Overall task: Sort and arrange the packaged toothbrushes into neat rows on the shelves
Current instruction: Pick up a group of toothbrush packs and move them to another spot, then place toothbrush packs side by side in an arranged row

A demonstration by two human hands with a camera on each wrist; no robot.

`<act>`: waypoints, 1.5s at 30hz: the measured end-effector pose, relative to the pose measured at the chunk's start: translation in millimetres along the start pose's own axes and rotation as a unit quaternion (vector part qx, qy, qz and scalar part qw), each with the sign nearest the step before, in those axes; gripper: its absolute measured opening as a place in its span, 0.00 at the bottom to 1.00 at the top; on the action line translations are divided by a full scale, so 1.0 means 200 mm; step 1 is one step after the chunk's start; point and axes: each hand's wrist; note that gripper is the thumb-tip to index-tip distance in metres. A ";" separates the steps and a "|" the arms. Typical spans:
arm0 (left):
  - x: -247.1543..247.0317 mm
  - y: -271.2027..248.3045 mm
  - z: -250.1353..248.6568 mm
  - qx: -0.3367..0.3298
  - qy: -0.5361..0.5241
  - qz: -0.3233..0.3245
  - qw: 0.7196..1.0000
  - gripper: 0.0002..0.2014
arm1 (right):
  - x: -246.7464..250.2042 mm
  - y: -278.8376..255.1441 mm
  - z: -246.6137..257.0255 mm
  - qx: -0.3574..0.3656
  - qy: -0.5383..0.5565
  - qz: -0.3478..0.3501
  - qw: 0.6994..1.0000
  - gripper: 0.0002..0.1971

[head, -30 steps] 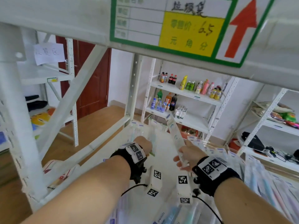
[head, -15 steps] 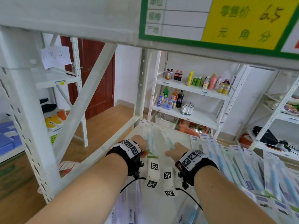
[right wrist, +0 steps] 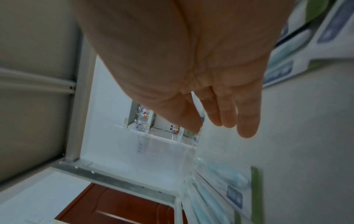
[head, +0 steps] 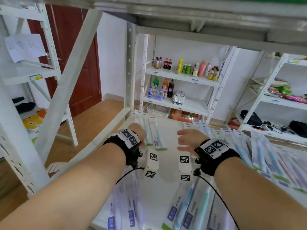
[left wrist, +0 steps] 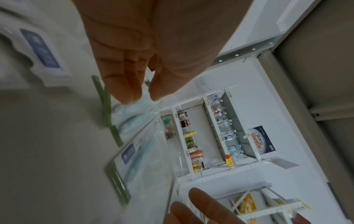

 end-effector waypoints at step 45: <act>-0.98 -0.63 -0.32 0.030 0.024 0.050 0.998 0.23 | 0.71 -1.35 -0.96 -0.108 -0.231 -0.135 0.957 0.22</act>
Point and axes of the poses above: each hand's wrist, its own y-axis towards the middle knuckle, its own x-axis out of the back of the hand, z = x × y, and after that the axes turned 15 degrees about z, right-handed
